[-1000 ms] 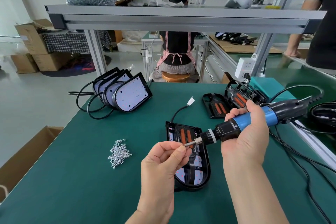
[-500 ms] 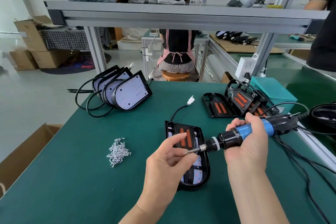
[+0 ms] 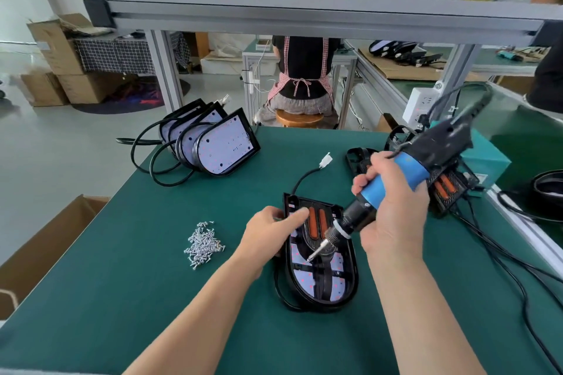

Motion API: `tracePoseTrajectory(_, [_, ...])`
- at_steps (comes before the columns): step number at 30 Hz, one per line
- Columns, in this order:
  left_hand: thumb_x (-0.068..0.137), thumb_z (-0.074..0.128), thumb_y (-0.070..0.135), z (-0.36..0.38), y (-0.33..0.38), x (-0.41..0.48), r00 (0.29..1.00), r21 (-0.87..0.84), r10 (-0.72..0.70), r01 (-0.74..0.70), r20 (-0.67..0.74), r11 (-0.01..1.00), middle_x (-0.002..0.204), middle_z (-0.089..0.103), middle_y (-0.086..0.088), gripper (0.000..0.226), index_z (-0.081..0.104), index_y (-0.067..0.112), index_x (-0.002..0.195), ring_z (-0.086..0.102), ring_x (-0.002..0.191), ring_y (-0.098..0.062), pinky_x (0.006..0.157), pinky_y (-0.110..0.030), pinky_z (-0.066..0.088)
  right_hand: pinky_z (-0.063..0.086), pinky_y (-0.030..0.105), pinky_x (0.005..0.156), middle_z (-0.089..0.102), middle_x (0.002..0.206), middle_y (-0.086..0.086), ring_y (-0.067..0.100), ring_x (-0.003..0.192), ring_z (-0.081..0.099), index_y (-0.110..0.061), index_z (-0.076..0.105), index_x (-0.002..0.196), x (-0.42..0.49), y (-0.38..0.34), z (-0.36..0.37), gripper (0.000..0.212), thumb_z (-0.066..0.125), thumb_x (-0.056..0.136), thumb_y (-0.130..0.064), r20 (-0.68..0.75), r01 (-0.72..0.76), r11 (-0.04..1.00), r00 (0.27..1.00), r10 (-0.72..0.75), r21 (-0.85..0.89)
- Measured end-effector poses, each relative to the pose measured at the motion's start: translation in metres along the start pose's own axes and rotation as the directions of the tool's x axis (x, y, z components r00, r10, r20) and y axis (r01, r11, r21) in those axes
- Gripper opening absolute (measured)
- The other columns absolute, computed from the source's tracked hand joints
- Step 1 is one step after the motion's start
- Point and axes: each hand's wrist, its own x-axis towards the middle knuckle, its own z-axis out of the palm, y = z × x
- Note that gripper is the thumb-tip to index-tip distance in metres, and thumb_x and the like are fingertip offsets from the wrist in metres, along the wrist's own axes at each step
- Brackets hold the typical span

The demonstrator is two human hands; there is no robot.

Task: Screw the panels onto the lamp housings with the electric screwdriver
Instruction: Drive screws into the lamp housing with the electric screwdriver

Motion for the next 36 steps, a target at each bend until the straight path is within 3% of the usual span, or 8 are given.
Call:
tracePoseTrajectory(2, [0.062, 0.076, 0.057, 0.002, -0.004, 0.005, 1.0, -0.035, -0.006, 0.006, 0.008, 0.999, 0.093, 0.076, -0.002, 0.053, 0.068, 0.016, 0.094, 0.072, 0.089, -0.02, 0.089, -0.045, 0.058, 0.046, 0.028, 0.051, 0.056, 0.066, -0.002, 0.017, 0.049, 0.053, -0.01, 0.055, 0.093, -0.002, 0.004, 0.009, 0.021, 0.07, 0.079, -0.006, 0.059, 0.031, 0.998, 0.998, -0.028, -0.054])
tracePoseTrajectory(4, [0.061, 0.077, 0.052, 0.002, -0.007, 0.008, 1.0, -0.055, -0.004, 0.005, 0.016, 0.998, 0.09, 0.077, -0.002, 0.049, 0.068, 0.015, 0.092, 0.073, 0.089, -0.022, 0.091, -0.049, 0.056, 0.047, 0.028, 0.051, 0.056, 0.065, -0.002, 0.017, 0.049, 0.054, -0.008, 0.055, 0.094, -0.003, 0.009, 0.015, 0.022, 0.07, 0.078, -0.007, 0.101, 0.051, 0.994, 0.994, -0.041, -0.101])
tracePoseTrajectory(9, [0.062, 0.074, 0.056, 0.004, -0.009, 0.01, 0.999, -0.003, 0.035, -0.035, -0.015, 0.999, 0.078, 0.07, 0.004, 0.044, 0.061, 0.019, 0.079, 0.067, 0.079, -0.021, 0.08, -0.041, 0.054, 0.049, 0.028, 0.052, 0.055, 0.066, 0.001, 0.019, 0.049, 0.056, -0.011, 0.057, 0.093, -0.003, 0.018, 0.021, 0.022, 0.072, 0.077, -0.01, 0.14, 0.028, 0.989, 0.99, -0.007, -0.147])
tracePoseTrajectory(15, [0.062, 0.07, 0.056, 0.004, -0.007, 0.008, 0.998, 0.013, 0.057, -0.056, -0.033, 0.998, 0.077, 0.071, 0.002, 0.044, 0.059, 0.017, 0.078, 0.07, 0.085, -0.024, 0.073, -0.037, 0.051, 0.05, 0.026, 0.053, 0.058, 0.068, 0.002, 0.018, 0.049, 0.057, -0.014, 0.059, 0.091, -0.004, 0.025, 0.021, 0.02, 0.074, 0.078, -0.011, 0.163, 0.017, 0.981, 0.987, 0.016, -0.195])
tracePoseTrajectory(19, [0.058, 0.068, 0.055, 0.004, -0.007, 0.009, 0.998, -0.008, 0.048, -0.048, -0.028, 0.999, 0.074, 0.067, 0.003, 0.046, 0.059, 0.015, 0.079, 0.061, 0.072, -0.019, 0.068, -0.033, 0.045, 0.049, 0.025, 0.053, 0.056, 0.058, -0.003, 0.018, 0.049, 0.057, -0.016, 0.06, 0.091, -0.004, 0.027, 0.025, 0.019, 0.073, 0.077, -0.015, 0.241, 0.021, 0.973, 0.97, 0.036, -0.229])
tracePoseTrajectory(23, [0.053, 0.061, 0.053, 0.007, -0.007, 0.01, 0.997, 0.014, 0.043, -0.042, -0.058, 0.999, 0.052, 0.05, 0.015, 0.038, 0.047, 0.021, 0.066, 0.045, 0.057, -0.014, 0.059, -0.029, 0.034, 0.049, 0.025, 0.052, 0.054, 0.059, -0.001, 0.019, 0.048, 0.055, -0.018, 0.061, 0.09, -0.006, 0.03, 0.029, 0.018, 0.072, 0.078, -0.012, 0.312, 0.042, 0.971, 0.95, 0.034, -0.235])
tracePoseTrajectory(30, [0.049, 0.06, 0.055, 0.009, -0.008, 0.011, 0.995, 0.0, 0.047, -0.047, -0.083, 0.999, 0.057, 0.047, 0.01, 0.044, 0.044, 0.017, 0.066, 0.041, 0.059, -0.018, 0.06, -0.03, 0.034, 0.046, 0.027, 0.051, 0.052, 0.054, -0.005, 0.019, 0.045, 0.051, -0.017, 0.053, 0.082, -0.007, 0.035, 0.031, 0.017, 0.066, 0.077, -0.006, 0.392, 0.101, 0.963, 0.92, 0.005, -0.248])
tracePoseTrajectory(36, [0.055, 0.058, 0.048, 0.01, -0.009, 0.011, 0.994, 0.019, 0.054, -0.053, -0.093, 0.998, 0.036, 0.039, 0.018, 0.036, 0.036, 0.021, 0.062, 0.035, 0.054, -0.015, 0.057, -0.029, 0.028, 0.043, 0.029, 0.053, 0.052, 0.051, -0.005, 0.022, 0.046, 0.047, -0.011, 0.049, 0.081, -0.005, 0.038, 0.03, 0.017, 0.063, 0.077, -0.003, 0.464, 0.098, 0.962, 0.885, 0.034, -0.257])
